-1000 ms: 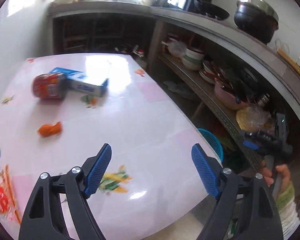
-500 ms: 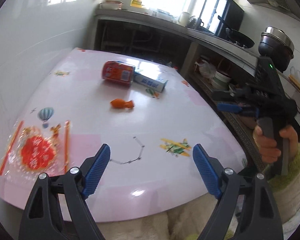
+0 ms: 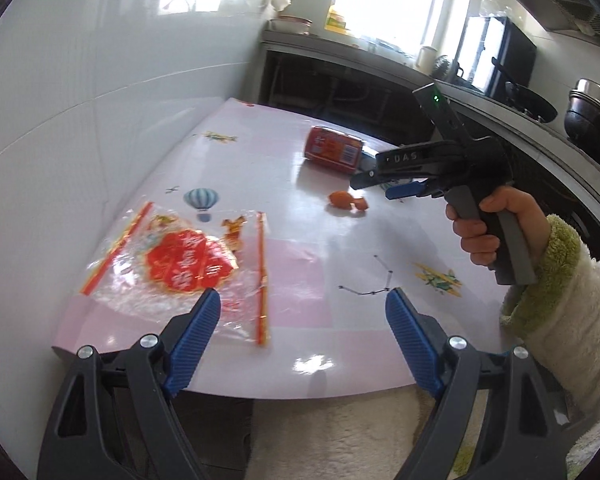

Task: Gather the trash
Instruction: 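Move both tools back over the table toward the orange snack piece, then grasp the orange snack piece with the right tool, then grasp the clear red-printed snack bag with the left tool while the right tool holds the snack piece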

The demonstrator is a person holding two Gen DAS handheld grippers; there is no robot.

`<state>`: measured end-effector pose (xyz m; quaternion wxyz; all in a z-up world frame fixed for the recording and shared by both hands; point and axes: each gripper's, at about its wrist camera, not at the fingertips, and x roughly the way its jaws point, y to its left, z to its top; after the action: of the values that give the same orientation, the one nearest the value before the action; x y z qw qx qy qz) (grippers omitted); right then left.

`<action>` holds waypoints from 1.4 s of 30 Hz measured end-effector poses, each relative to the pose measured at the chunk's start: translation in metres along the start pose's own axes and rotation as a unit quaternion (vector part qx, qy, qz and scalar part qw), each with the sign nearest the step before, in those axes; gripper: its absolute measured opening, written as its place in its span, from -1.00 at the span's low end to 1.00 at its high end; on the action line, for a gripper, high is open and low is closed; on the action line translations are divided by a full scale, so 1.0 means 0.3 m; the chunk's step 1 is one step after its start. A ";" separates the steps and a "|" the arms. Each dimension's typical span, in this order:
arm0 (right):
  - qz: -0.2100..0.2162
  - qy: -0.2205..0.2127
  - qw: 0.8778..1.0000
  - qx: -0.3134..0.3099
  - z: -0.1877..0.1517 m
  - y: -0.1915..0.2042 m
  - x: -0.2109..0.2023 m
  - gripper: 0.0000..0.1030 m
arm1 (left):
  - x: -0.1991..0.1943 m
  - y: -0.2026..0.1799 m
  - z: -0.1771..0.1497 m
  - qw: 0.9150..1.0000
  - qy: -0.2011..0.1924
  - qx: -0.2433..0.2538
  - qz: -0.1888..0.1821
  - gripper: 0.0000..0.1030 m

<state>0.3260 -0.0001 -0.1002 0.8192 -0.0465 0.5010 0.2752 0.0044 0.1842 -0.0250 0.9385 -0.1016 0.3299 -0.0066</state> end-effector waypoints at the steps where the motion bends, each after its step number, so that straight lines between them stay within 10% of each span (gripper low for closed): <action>1: -0.007 0.003 1.000 -0.005 0.006 0.005 0.017 0.32 | -0.005 0.009 -0.006 1.000 0.000 0.000 0.005 0.60; 6: -0.029 -0.002 0.999 -0.029 0.014 0.032 0.063 0.18 | -0.015 0.069 -0.031 1.000 0.006 -0.016 0.025 0.60; 16: -0.013 -0.004 0.999 -0.041 0.028 0.075 0.078 -0.72 | -0.050 0.132 -0.054 0.998 0.003 -0.049 0.049 0.59; 26: 0.003 -0.010 1.000 -0.029 0.019 0.101 0.063 -0.82 | 0.005 0.206 -0.063 0.990 0.045 -0.129 0.025 0.39; 32: 0.083 -0.023 0.994 -0.072 0.009 0.300 0.006 -0.82 | 0.043 0.268 -0.063 0.982 0.056 -0.182 0.001 0.25; 42: 0.119 0.044 0.984 -0.123 -0.035 0.506 0.131 -0.82 | 0.088 0.281 -0.038 0.979 0.053 -0.194 -0.014 -0.04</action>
<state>0.2556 0.1402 -0.1083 0.7458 -0.0991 0.5004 0.4284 0.0134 0.2625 -0.0664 0.8819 -0.2863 0.3724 0.0393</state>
